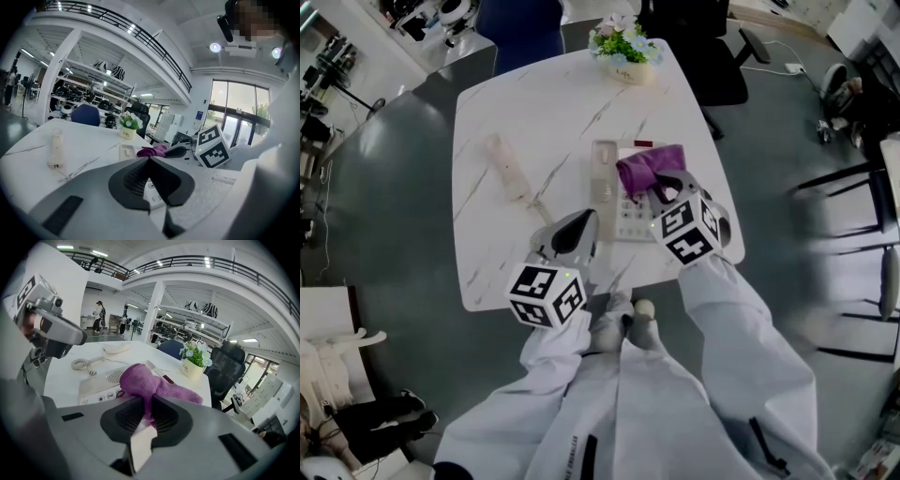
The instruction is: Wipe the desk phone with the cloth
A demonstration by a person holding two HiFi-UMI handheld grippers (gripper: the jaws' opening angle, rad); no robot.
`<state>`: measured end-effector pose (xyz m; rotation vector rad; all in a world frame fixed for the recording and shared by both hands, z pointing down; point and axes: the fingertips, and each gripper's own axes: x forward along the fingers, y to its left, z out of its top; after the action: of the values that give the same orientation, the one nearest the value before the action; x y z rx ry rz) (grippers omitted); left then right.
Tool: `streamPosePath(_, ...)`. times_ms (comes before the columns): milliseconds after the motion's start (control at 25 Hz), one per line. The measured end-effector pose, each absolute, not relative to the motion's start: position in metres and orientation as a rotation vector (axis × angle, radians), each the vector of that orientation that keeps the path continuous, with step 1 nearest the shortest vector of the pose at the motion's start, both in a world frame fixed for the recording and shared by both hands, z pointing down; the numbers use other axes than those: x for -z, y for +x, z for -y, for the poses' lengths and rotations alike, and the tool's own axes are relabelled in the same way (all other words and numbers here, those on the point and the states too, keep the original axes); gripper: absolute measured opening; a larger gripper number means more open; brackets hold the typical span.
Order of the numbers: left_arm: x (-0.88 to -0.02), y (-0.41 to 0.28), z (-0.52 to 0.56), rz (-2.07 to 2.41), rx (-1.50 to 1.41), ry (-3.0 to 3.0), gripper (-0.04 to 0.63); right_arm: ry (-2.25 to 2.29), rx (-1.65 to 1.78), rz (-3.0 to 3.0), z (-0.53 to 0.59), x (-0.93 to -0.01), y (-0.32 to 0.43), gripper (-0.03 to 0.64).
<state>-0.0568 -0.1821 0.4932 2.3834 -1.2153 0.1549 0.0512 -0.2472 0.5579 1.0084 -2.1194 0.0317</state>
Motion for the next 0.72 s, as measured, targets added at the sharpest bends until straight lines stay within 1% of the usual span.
streamPosePath(720,-0.494,-0.054,0.156,1.214,-0.155,2.380,-0.002,0.957,-0.052,2.110,0.215,-0.565,0.049,0.032)
